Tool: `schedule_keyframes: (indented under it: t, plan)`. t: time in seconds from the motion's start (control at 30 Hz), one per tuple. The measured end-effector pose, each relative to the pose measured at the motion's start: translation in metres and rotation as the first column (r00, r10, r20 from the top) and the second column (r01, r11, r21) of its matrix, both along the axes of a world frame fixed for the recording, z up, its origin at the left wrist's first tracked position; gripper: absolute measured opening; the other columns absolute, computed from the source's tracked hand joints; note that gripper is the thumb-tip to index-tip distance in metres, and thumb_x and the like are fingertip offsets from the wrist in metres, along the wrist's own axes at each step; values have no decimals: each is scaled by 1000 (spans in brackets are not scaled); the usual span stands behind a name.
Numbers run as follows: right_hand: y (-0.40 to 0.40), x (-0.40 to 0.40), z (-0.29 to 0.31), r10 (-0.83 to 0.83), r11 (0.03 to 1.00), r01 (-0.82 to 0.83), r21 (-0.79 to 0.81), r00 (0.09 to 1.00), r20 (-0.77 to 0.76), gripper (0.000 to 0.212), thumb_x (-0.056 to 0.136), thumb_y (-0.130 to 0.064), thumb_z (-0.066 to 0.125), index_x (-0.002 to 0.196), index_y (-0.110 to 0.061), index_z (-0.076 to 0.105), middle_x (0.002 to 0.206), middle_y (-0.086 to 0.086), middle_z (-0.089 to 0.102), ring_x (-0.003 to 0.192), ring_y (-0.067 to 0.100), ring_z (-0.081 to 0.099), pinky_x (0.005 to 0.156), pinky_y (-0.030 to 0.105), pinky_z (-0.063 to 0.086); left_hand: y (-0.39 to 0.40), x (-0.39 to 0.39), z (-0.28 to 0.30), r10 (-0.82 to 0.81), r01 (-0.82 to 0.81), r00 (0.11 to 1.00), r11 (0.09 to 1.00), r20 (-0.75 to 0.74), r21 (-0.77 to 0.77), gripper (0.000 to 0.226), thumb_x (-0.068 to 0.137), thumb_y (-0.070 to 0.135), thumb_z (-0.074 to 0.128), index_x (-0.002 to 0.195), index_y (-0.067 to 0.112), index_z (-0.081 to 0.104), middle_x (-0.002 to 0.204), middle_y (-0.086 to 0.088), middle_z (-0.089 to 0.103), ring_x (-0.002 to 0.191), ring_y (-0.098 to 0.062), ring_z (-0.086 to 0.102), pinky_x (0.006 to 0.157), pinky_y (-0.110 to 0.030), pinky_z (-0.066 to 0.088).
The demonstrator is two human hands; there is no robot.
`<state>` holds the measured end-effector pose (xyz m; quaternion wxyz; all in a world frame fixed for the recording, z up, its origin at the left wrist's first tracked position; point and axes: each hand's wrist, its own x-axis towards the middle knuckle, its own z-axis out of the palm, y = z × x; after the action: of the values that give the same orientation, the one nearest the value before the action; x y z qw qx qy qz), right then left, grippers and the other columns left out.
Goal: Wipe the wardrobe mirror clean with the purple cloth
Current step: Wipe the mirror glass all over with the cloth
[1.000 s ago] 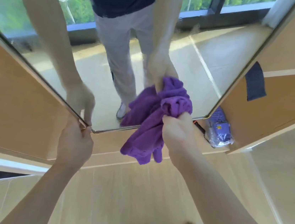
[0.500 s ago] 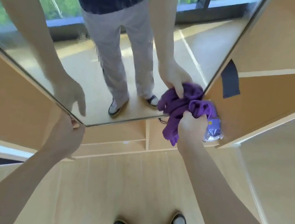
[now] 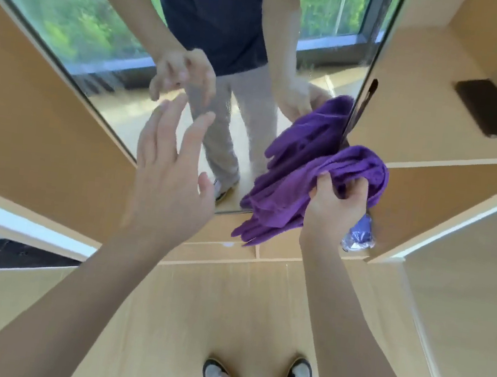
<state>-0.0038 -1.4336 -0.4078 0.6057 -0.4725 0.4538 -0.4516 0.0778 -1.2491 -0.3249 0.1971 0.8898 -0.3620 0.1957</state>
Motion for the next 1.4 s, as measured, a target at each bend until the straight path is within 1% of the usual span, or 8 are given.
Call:
schedule_keyframes:
  t: [0.07,0.23,0.57,0.8,0.9,1.03,1.2,1.4]
  plan:
    - [-9,6,-3,-13,999,11,-32,998,-64,22,85,-9,70,106,-8,63,94,-5,66,81,-2,61,86,15,49,-24,6,32,-44,26,987,993,157,117,84,72,6,64,152,14,39,164,-23,23,152,-45,18,121,-61,19]
    - [-11,23,-53,85,984,-50,171,975,-204,27,85,-18,68,109,-8,60,104,9,69,97,25,63,99,44,50,-50,16,46,-48,-46,948,957,313,287,93,79,24,71,160,25,25,167,-24,9,154,-48,7,119,-68,12]
    - [-32,17,-140,253,862,-122,491,945,-209,34,90,-4,59,123,-8,62,111,13,71,102,34,66,89,37,50,-56,31,31,-55,-99,913,932,405,349,107,74,23,76,163,24,17,164,-30,3,150,-58,5,115,-74,13]
    - [-36,17,-130,238,910,-124,395,937,-254,4,84,-16,62,81,-18,60,87,16,67,84,40,64,83,52,56,-55,38,28,-84,-80,895,936,438,342,101,77,24,75,162,22,21,163,-35,8,148,-60,8,113,-76,14]
    - [-39,11,-92,205,961,-140,237,938,-278,18,87,-14,65,78,-2,54,81,17,61,79,34,56,69,36,45,-54,38,27,-85,-64,898,945,431,320,97,77,20,72,161,21,25,163,-35,9,148,-60,8,114,-76,13]
    - [-38,2,-41,141,988,-119,95,952,-273,38,84,-21,68,61,-18,38,64,0,45,72,28,46,65,35,38,-53,39,25,-100,-45,896,949,434,311,93,75,14,70,159,20,31,164,-33,11,149,-58,9,114,-75,15]
    - [-29,-6,30,82,994,-97,-41,956,-282,39,83,-24,70,60,-21,39,73,-10,48,95,30,45,85,45,43,-48,40,28,-132,-15,890,948,437,317,94,70,10,69,157,18,36,166,-28,8,152,-53,6,114,-75,16]
    - [-34,-11,103,93,973,-123,-195,983,-159,33,85,-21,69,64,-9,48,72,-1,50,76,31,51,68,38,41,-48,23,49,-134,13,934,938,330,346,102,65,11,67,159,21,30,168,-23,8,155,-47,1,117,-72,15]
